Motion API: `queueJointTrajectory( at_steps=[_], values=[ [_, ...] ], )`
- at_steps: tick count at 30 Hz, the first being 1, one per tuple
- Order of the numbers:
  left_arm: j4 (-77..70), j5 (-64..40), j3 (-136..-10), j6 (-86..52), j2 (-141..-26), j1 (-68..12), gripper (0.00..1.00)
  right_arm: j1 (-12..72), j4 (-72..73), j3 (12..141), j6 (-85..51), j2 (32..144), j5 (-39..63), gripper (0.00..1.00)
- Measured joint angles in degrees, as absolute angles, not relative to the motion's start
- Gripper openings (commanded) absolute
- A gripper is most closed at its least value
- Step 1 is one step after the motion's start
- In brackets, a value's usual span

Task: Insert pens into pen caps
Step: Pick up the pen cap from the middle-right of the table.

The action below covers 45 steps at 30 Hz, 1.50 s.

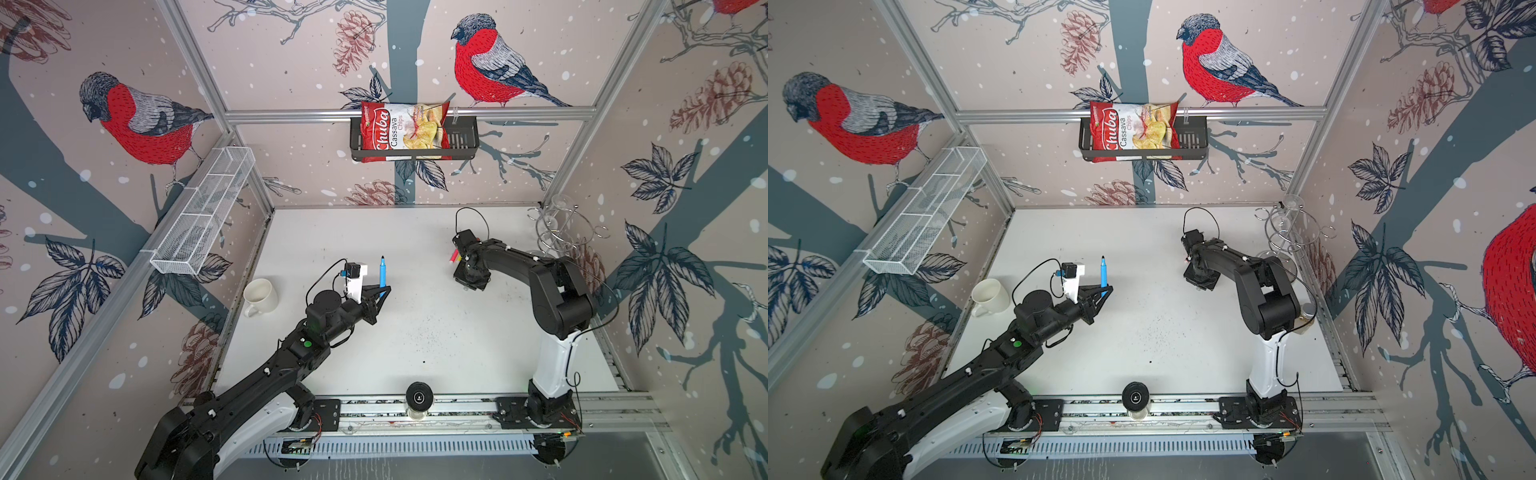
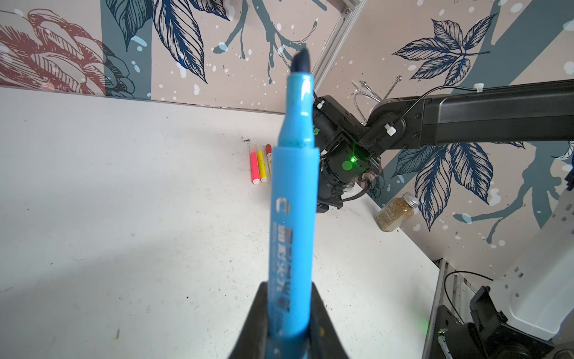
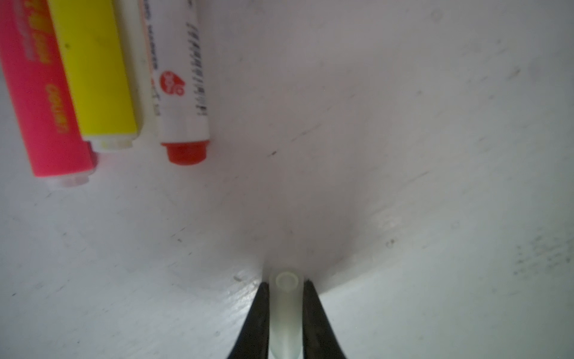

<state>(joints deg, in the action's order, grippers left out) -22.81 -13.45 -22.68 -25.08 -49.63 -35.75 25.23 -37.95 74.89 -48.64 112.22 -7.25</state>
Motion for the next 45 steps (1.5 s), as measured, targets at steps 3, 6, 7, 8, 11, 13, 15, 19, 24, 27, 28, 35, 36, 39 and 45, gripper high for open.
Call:
queueJointTrajectory(
  at_steps=[3, 6, 7, 8, 11, 13, 15, 19, 24, 27, 28, 35, 36, 39, 45],
  values=[
    [-22.8, -13.5, -22.7, -25.1, -49.6, -35.7, 0.0, 26.3, -38.0, 73.8, -47.9, 111.2, -7.2, 0.17],
    [-22.8, -13.5, -22.7, -25.1, -49.6, -35.7, 0.0, 27.2, -38.2, 72.8, -47.7, 109.8, -6.8, 0.12],
    [-22.8, -13.5, -22.7, -25.0, -49.6, -35.7, 0.0, 27.4, -38.2, 72.7, -47.7, 109.1, -7.0, 0.08],
    [-22.8, -13.5, -22.8, -25.0, -49.6, -35.7, 0.0, 27.7, -38.2, 72.6, -47.7, 108.5, -7.2, 0.04],
    [-22.8, -13.5, -22.9, -25.0, -49.6, -35.7, 0.0, 27.7, -38.2, 72.7, -47.4, 107.7, -7.8, 0.01],
    [-22.8, -13.5, -22.9, -25.0, -49.6, -35.7, 0.0, 27.9, -38.2, 72.7, -46.7, 107.6, -8.2, 0.0],
    [-22.8, -13.5, -22.9, -25.0, -49.7, -35.7, 0.0, 28.1, -38.2, 72.7, -46.6, 107.5, -8.5, 0.0],
    [-22.8, -13.5, -23.0, -25.0, -50.1, -35.7, 0.0, 29.0, -38.2, 72.7, -46.2, 106.3, -9.0, 0.0],
    [-22.9, -13.8, -23.0, -25.0, -50.5, -35.7, 0.0, 30.8, -36.9, 72.5, -44.3, 102.2, -9.1, 0.0],
    [-22.9, -14.4, -23.0, -25.0, -50.9, -35.7, 0.0, 31.5, -34.5, 71.3, -42.3, 98.7, -7.9, 0.0],
    [-22.9, -14.8, -23.0, -25.0, -51.1, -35.7, 0.0, 31.6, -33.7, 70.7, -41.8, 97.3, -7.2, 0.0],
    [-23.8, -16.5, -22.7, -25.1, -51.9, -35.7, 0.0, 32.1, -24.3, 63.6, -37.8, 85.0, -0.8, 0.0],
    [-23.9, -16.5, -22.7, -25.1, -51.9, -35.7, 0.0, 32.1, -22.8, 62.7, -37.5, 83.2, 0.2, 0.0],
    [-24.7, -17.1, -22.4, -25.5, -52.3, -35.7, 0.0, 32.1, -19.0, 60.9, -36.2, 78.9, 2.9, 0.0],
    [-26.3, -18.8, -22.2, -26.4, -53.1, -35.8, 0.0, 32.1, -13.1, 58.5, -35.1, 73.5, 7.9, 0.0]
  ],
)
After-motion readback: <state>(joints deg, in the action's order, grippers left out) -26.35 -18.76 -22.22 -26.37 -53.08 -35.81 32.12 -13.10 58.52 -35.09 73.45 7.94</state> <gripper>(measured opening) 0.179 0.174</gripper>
